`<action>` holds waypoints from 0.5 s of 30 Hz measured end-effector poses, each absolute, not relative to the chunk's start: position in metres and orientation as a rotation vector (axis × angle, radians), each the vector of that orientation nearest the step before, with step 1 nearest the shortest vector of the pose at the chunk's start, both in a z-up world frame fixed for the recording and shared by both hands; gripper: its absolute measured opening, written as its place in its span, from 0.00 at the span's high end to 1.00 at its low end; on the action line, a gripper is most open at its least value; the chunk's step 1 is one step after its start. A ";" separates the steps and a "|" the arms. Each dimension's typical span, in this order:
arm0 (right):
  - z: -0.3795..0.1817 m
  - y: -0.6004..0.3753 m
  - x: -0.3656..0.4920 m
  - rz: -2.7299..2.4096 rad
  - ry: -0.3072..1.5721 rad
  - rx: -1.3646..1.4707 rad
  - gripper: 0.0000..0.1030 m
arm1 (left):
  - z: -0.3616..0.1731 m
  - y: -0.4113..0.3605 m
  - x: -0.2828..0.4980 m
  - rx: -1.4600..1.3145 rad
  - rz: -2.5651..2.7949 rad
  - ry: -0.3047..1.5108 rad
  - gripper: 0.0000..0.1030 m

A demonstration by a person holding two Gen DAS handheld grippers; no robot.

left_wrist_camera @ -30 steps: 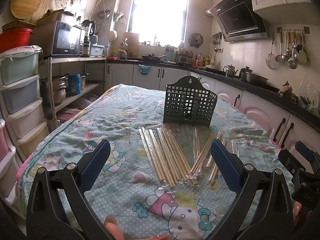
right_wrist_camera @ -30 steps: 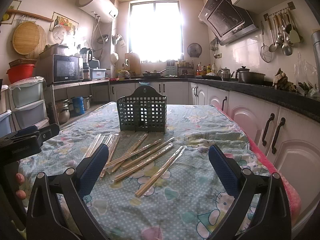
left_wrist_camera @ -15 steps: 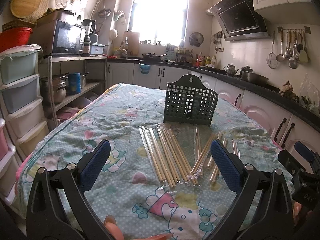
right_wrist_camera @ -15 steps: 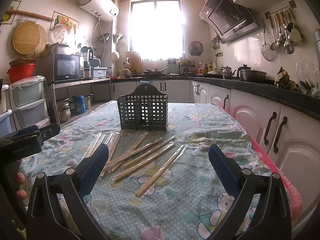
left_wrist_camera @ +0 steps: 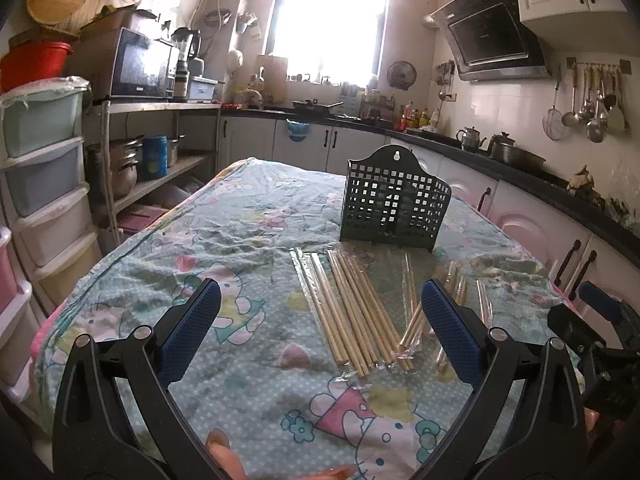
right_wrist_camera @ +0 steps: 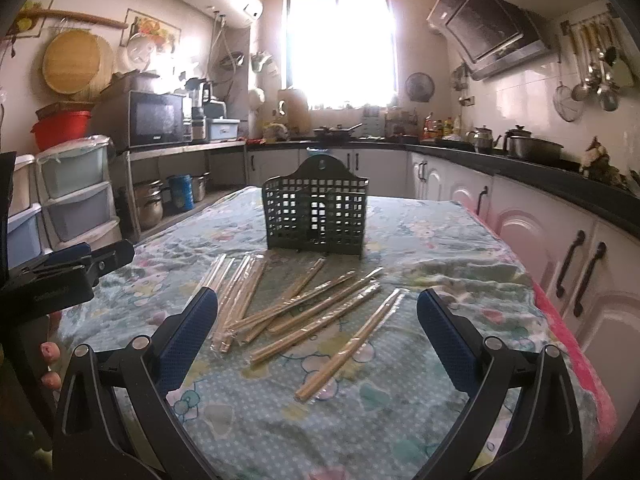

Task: Organize utensils
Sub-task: 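Move both tools down toward the wrapped wooden chopsticks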

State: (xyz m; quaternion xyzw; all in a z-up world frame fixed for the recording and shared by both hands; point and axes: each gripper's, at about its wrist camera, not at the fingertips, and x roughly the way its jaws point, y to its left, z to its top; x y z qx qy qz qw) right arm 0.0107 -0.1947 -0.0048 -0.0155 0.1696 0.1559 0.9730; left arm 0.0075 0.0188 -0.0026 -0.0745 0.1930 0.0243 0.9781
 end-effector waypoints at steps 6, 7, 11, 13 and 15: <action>-0.003 -0.185 0.027 0.357 0.378 -0.043 0.06 | -0.002 0.029 0.015 -0.175 0.027 0.408 0.11; -0.003 -0.184 0.029 0.363 0.384 -0.044 0.06 | -0.002 0.030 0.018 -0.178 0.025 0.415 0.11; -0.002 -0.177 0.044 0.402 0.432 -0.034 0.06 | -0.002 0.035 0.028 -0.197 0.017 0.444 0.11; 0.000 -0.174 0.051 0.413 0.440 -0.035 0.06 | -0.001 0.038 0.035 -0.200 0.019 0.459 0.11; 0.001 -0.172 0.057 0.421 0.444 -0.041 0.06 | 0.000 0.040 0.043 -0.197 0.022 0.474 0.11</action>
